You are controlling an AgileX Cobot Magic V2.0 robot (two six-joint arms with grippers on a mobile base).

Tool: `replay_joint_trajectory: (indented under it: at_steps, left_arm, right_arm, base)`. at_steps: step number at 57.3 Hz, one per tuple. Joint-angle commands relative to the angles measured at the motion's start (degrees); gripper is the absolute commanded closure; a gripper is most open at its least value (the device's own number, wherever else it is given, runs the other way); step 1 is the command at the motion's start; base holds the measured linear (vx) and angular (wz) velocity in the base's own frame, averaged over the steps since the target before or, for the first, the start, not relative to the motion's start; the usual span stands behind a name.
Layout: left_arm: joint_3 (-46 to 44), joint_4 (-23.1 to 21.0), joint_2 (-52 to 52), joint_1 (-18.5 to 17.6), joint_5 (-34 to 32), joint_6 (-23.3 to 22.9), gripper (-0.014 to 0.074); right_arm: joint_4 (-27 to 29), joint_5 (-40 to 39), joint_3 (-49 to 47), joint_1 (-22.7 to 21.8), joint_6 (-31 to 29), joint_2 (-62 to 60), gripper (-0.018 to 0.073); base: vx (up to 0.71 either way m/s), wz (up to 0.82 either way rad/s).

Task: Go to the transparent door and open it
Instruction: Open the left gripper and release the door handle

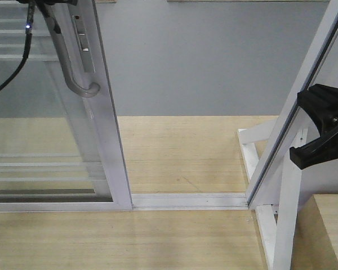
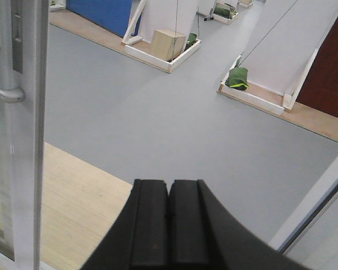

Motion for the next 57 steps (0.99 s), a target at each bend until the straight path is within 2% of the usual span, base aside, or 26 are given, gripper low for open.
replay_joint_trajectory:
  at_steps: [1,7,14,18,27,37,45,57]
  left_arm:
    - [-4.3,1.9,-8.3,-0.2,-11.2,-3.0,0.0596]
    - [-3.4,2.0,-10.5,-0.2,-6.6,-1.3,0.0596]
    - [2.6,2.0,-15.6,-0.2,-6.2,-0.4,0.0596]
    - [7.6,2.0,-19.6,-0.3,-7.4,-0.5,0.0596]
    - [20.5,-1.5,-31.0,-0.3,-9.8,-0.5,0.0596]
    - [34.5,-2.8,-42.5,-0.3,-12.0,0.3,0.0596]
    - [45.8,-5.5,-51.3,-0.3,-14.0,0.3,0.0596]
    - [62.8,-8.5,-63.5,-0.3,-18.8,-2.5,0.0596]
  right_arm:
    - [-0.1,-5.3,-1.7,-0.4,0.0,-0.5,0.0564]
    - [-0.1,-5.3,-1.7,-0.4,0.0,-0.5,0.0564]
    - [-0.1,-5.3,-1.7,-0.4,0.0,-0.5,0.0564]
    - [-0.1,-5.3,-1.7,-0.4,0.5,-0.5,0.0564]
    - [0.1,-5.3,-1.7,-0.4,1.1,-0.5,0.0564]
    - [0.0,-4.0,-2.0,-0.4,4.1,-1.0,0.0564]
    - [0.0,-2.9,-2.0,-0.4,5.0,-3.8,0.0564]
    - [-0.2,3.6,-1.9,-0.4,5.0,-10.3,0.0564]
  base:
    - [0.00,0.00]
    - [0.00,0.00]
    - [0.00,0.00]
    - [0.00,0.00]
    - [0.00,0.00]
    - [0.00,0.00]
    - [0.00,0.00]
    - [0.00,0.00]
